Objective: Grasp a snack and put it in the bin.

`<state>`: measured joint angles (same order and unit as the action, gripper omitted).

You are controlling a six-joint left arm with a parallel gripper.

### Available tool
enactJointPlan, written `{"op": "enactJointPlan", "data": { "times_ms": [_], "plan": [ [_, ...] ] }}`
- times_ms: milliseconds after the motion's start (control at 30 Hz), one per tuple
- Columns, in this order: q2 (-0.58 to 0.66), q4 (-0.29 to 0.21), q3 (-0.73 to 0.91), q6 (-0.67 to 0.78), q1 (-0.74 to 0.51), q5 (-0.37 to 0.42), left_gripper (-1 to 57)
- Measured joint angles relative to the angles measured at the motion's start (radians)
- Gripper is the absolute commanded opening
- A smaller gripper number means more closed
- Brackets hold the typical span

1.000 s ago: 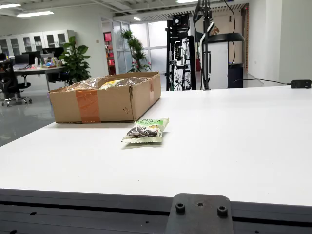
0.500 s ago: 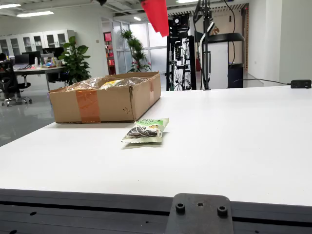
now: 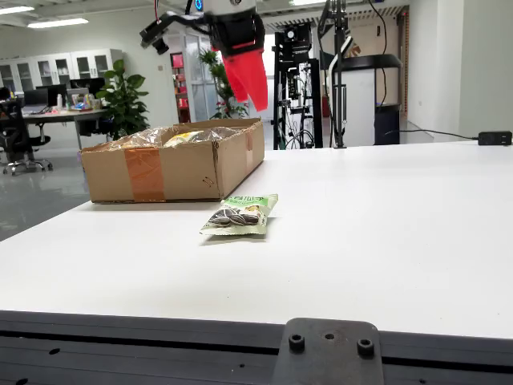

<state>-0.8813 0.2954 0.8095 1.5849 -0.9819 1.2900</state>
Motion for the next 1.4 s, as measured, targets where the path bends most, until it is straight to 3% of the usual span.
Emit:
{"op": "enactJointPlan", "data": {
  "times_ms": [467,900,1033,1267,1400],
  "plan": [
    [-0.126,-0.020,-0.117,-0.009,0.067,0.008,39.9],
    [0.021,0.019,0.208,-0.012,0.080,-0.006,36.2],
    [0.030,0.026,0.223,-0.020,0.083,-0.013,33.9],
    [-0.020,0.050,0.138,-0.269,0.085,-0.020,31.4],
    [-0.035,0.076,0.113,-0.400,0.080,-0.037,33.5]
  ]
}}
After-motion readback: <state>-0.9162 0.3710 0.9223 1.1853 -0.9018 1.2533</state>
